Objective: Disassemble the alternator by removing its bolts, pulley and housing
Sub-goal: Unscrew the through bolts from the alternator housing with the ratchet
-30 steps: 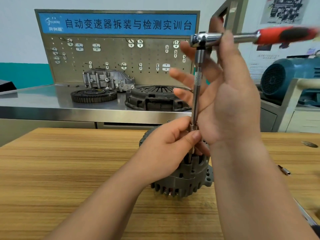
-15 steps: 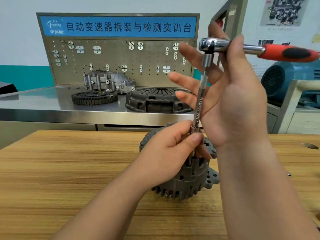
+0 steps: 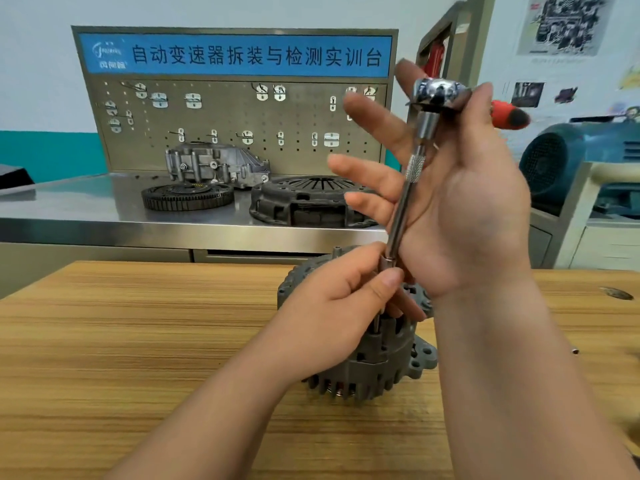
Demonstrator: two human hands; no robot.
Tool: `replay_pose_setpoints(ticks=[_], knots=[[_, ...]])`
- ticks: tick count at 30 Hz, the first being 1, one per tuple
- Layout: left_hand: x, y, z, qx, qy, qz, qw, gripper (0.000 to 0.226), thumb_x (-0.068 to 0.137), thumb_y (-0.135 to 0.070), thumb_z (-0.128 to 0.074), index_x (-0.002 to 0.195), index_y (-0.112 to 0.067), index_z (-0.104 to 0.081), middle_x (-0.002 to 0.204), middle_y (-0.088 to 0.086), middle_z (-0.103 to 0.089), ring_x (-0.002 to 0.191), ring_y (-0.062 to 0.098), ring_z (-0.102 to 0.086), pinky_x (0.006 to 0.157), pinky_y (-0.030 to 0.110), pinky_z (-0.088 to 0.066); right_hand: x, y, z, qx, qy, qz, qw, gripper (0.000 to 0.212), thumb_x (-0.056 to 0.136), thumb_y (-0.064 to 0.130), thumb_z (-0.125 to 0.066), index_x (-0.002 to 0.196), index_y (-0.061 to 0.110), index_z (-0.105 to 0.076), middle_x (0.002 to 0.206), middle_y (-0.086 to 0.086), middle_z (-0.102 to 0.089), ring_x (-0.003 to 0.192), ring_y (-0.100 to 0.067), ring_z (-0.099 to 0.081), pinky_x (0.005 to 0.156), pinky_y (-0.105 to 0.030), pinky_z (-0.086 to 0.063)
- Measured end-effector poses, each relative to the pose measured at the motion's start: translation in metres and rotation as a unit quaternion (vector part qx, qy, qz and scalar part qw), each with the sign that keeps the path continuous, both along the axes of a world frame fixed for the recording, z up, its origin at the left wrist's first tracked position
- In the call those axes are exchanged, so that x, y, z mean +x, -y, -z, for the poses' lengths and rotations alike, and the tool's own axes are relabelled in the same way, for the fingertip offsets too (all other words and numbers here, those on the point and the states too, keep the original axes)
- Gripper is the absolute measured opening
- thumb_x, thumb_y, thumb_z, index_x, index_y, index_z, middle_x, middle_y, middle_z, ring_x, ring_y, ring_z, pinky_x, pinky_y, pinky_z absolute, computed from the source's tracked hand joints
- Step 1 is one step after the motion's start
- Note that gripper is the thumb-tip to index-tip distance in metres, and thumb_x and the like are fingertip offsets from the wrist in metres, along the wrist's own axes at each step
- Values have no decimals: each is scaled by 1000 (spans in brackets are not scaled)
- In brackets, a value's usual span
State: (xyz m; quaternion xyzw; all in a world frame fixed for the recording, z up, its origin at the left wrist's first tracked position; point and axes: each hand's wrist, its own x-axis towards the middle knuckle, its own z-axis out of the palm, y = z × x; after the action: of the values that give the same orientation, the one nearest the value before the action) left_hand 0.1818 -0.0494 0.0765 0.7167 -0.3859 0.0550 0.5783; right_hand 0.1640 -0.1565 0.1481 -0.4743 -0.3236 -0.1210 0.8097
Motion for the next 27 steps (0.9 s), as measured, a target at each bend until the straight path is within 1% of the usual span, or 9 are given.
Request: replay_pose_setpoints(ticks=[4, 7, 10, 13, 15, 18, 20, 24, 27], knots=[[0, -1, -2, -1, 0, -24, 1000, 25, 90, -26, -50, 101, -8, -63, 75, -11, -70, 75, 9, -66, 81, 41, -55, -2, -6, 1, 16, 77, 78, 994, 30, 100, 32, -38, 126, 33, -52, 116, -6, -65, 85, -22, -68, 58, -26, -54], [-1, 0, -3, 10, 0, -40, 999, 24, 88, -33, -52, 101, -17, -65, 75, -10, -72, 77, 11, -69, 84, 49, -53, -3, -6, -1, 37, 113, 112, 987, 28, 90, 17, -54, 111, 34, -64, 111, 4, -66, 92, -22, -65, 61, -27, -53], [0, 1, -2, 8, -2, -35, 999, 27, 87, -35, -50, 97, -15, -64, 74, -9, -72, 77, 13, -68, 83, 47, -53, -3, -7, 1, 31, 88, 96, 991, 26, 99, 25, -43, 121, 33, -55, 130, 1, -62, 92, -25, -69, 62, -28, -54], [-3, 0, -3, -2, -11, -14, 1000, 21, 93, -30, -43, 94, -19, -61, 72, -13, -68, 75, 6, -63, 77, 30, -51, -2, -6, 0, 25, 18, 47, 998, 42, 104, 43, -23, 131, 25, -49, 112, -3, -72, 78, -27, -72, 57, -27, -55], [-2, -1, -4, 6, -5, -6, 1000, 22, 94, -27, -42, 97, -16, -60, 74, -13, -68, 77, 11, -63, 81, 38, -52, -1, -4, -1, 32, -5, 39, 999, 49, 103, 47, -21, 134, 21, -50, 103, -4, -74, 73, -25, -72, 55, -25, -54], [0, -1, -5, 9, -4, -19, 1000, 24, 91, -27, -47, 98, -9, -61, 75, -10, -70, 79, 13, -67, 85, 47, -53, -3, -4, 1, 44, 34, 88, 995, 36, 102, 37, -36, 132, 25, -52, 117, -6, -69, 79, -22, -70, 55, -24, -54], [0, -1, -3, 7, -6, -38, 999, 21, 94, -28, -51, 100, -11, -63, 76, -10, -72, 79, 8, -69, 83, 37, -55, -6, -5, 0, 37, 90, 136, 986, 32, 98, 25, -47, 129, 27, -53, 126, -5, -62, 86, -21, -69, 58, -24, -53], [0, 0, -2, 5, 10, -58, 998, 9, 95, -24, -56, 96, -20, -64, 71, -13, -72, 59, -7, -61, 58, 9, -46, -5, -7, -1, 25, 113, 151, 982, 31, 95, 23, -51, 126, 23, -55, 132, 1, -58, 87, -21, -70, 60, -24, -52], [-2, 0, -2, 6, 11, -48, 999, 17, 94, -33, -51, 98, -21, -62, 75, -10, -72, 74, 5, -68, 76, 34, -53, -3, -6, 0, 53, 47, 86, 994, 32, 104, 35, -32, 125, 26, -53, 130, -2, -63, 77, -25, -71, 58, -27, -54]])
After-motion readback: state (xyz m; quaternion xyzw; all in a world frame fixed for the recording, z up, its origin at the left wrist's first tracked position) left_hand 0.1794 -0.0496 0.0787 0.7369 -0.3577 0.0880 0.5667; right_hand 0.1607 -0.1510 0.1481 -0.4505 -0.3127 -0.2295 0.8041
